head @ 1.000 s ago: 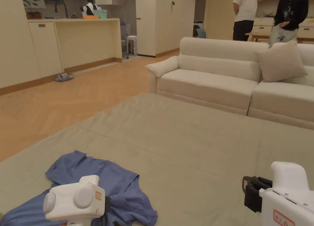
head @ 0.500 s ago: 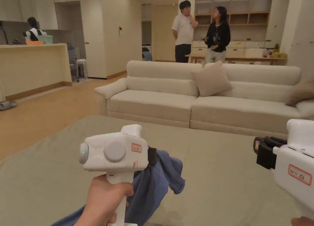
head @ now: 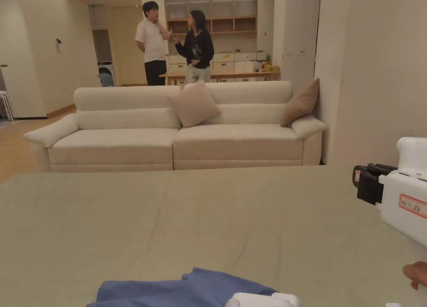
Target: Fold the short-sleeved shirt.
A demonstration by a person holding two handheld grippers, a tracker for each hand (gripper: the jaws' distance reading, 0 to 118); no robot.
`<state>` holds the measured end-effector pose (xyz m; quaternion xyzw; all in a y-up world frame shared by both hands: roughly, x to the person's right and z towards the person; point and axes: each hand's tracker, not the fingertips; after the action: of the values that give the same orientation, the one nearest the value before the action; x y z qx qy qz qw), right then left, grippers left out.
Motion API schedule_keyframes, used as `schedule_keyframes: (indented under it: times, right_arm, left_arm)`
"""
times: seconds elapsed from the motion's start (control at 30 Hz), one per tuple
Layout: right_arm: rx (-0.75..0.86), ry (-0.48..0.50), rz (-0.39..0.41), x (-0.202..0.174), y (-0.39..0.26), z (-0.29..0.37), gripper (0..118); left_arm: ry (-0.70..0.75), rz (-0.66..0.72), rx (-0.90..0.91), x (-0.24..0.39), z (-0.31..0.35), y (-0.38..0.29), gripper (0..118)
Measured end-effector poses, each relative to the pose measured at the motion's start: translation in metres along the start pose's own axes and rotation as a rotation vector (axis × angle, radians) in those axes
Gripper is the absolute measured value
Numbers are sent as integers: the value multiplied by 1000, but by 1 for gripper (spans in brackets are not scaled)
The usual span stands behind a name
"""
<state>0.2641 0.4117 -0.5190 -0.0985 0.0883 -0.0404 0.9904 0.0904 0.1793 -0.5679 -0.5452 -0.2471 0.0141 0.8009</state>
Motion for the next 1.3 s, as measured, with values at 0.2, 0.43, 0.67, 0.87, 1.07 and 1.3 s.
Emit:
schedule_keyframes:
  times: [0.2, 0.43, 0.67, 0.87, 1.07, 1.3]
  right_arm:
    - [-29, -4, -6, 5, -12, 12, 0]
    - [-2, 6, 22, 2, 0, 20, 0]
    - [55, -36, 54, 6, 12, 33, 0]
    - [41, -46, 46, -8, 0, 22, 0]
    - [11, -10, -5, -21, -8, 4, 0]
    - [-62, 20, 25, -25, -25, -40, 0]
  left_arm:
    - [-34, 200, -202, -11, -46, -27, 26]
    - [-513, 571, 24, -81, 44, -16, 104]
    - [244, 224, 885, -135, 336, -28, 98]
    - [793, 2, 1027, -142, 424, -82, 0]
    - [587, 129, 937, -189, 419, -83, 0]
    - [261, 305, 647, -314, 294, 7, 0]
